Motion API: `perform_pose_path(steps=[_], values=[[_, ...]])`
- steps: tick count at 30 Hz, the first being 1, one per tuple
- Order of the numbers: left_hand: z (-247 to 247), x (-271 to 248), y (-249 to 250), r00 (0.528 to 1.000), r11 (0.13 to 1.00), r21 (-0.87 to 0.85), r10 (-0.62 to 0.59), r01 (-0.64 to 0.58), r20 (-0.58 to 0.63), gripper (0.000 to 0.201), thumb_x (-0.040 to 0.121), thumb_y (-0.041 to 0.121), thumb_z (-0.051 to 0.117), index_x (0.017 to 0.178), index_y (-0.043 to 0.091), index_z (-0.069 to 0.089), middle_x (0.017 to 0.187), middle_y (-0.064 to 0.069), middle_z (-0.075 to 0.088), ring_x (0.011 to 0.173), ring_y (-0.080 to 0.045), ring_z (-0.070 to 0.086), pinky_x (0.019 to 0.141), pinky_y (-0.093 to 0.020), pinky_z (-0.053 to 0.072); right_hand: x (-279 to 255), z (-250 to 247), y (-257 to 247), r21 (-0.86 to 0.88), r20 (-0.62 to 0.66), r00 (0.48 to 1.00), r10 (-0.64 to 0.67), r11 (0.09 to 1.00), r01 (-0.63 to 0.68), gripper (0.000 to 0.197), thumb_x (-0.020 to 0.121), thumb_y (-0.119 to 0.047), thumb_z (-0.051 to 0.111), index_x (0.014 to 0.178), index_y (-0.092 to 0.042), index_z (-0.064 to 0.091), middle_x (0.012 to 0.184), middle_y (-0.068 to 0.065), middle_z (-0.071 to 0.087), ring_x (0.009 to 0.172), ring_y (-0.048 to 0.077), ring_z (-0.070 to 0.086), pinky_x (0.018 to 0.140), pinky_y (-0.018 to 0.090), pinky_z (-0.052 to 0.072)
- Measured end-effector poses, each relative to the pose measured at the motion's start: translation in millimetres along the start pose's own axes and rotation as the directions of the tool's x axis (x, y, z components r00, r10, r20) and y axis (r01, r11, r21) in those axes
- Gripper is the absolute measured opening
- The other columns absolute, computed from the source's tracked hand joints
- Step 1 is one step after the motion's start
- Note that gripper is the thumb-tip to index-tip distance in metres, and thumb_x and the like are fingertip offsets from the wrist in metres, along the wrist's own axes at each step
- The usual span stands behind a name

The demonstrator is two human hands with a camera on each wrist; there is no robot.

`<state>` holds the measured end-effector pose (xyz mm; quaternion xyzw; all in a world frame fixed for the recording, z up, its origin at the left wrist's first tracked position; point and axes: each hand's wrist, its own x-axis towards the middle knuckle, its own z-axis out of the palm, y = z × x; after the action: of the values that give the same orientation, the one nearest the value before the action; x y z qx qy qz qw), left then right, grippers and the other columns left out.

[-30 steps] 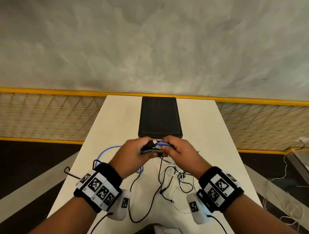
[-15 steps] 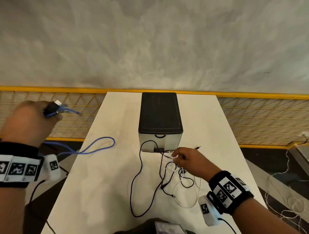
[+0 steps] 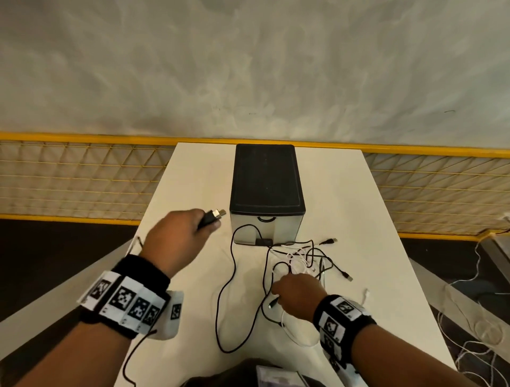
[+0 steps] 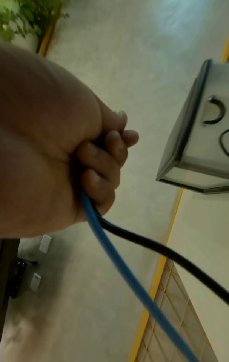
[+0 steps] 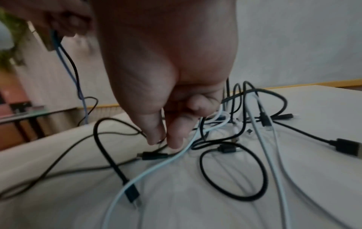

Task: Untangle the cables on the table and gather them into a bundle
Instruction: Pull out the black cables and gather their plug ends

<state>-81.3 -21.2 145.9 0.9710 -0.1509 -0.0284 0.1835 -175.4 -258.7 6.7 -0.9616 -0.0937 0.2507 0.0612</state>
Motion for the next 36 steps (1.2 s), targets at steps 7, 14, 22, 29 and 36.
perform_pose_path(steps=[7, 14, 22, 29, 36], values=[[13.6, -9.3, 3.7, 0.993, 0.979, -0.204, 0.013, 0.011, 0.114, 0.043, 0.095, 0.053, 0.052, 0.076, 0.016, 0.064, 0.066, -0.004, 0.066, 0.064, -0.023, 0.062, 0.064, -0.040, 0.052, -1.4, -18.3, -8.5, 0.358, 0.202, 0.968, -0.149, 0.931, 0.069, 0.037, 0.083, -0.015, 0.062, 0.119, -0.018, 0.067, 0.118, -0.001, 0.062, 0.109, 0.016, 0.057, 0.095, 0.028, 0.047], [23.3, -16.8, 28.7, 0.959, 0.831, -0.555, 0.119, 0.046, 0.259, 0.028, 0.096, 0.036, 0.060, 0.077, 0.018, 0.068, 0.060, 0.002, 0.064, 0.046, -0.002, 0.055, 0.052, -0.016, 0.046, -10.0, -14.2, -23.8, 0.232, 0.204, 0.959, -0.199, 0.961, 0.150, 0.028, 0.086, -0.033, 0.065, 0.104, -0.013, 0.071, 0.105, 0.008, 0.057, 0.107, 0.033, 0.057, 0.090, 0.042, 0.049], [36.4, -9.6, 43.1, 0.881, 0.749, -0.572, 0.463, -0.335, 0.091, 0.009, 0.091, 0.020, 0.067, 0.093, 0.012, 0.071, 0.088, -0.001, 0.060, 0.071, -0.009, 0.061, 0.069, -0.030, 0.050, -35.5, -99.9, -2.9, 0.990, -0.082, 0.996, 0.037, 0.119, 0.077, 0.015, 0.093, -0.009, 0.061, 0.108, -0.004, 0.060, 0.076, 0.015, 0.071, 0.063, 0.022, 0.067, 0.051, 0.027, 0.052], [52.1, -4.9, 55.5, 0.748, 0.675, -0.332, 0.638, -0.658, -0.185, 0.057, 0.084, 0.006, 0.065, 0.130, 0.039, 0.057, 0.094, 0.011, 0.040, 0.077, -0.012, 0.052, 0.062, -0.032, 0.050, -41.0, -129.3, -0.1, 0.949, -0.232, 0.952, 0.199, -0.168, 0.267, 0.018, 0.094, -0.002, 0.056, 0.109, -0.011, 0.051, 0.080, 0.015, 0.066, 0.061, 0.022, 0.062, 0.054, 0.030, 0.054], [41.6, 4.3, 75.4, 0.684, 0.673, -0.167, 0.650, -0.720, -0.329, 0.035, 0.086, 0.015, 0.058, 0.119, 0.025, 0.066, 0.088, 0.009, 0.037, 0.068, -0.014, 0.049, 0.047, -0.031, 0.044, -47.9, -130.9, 0.3, 0.932, -0.276, 0.948, 0.160, -0.195, 0.304, 0.014, 0.094, -0.004, 0.055, 0.099, -0.010, 0.066, 0.089, 0.014, 0.067, 0.075, 0.022, 0.064, 0.071, 0.034, 0.050]])
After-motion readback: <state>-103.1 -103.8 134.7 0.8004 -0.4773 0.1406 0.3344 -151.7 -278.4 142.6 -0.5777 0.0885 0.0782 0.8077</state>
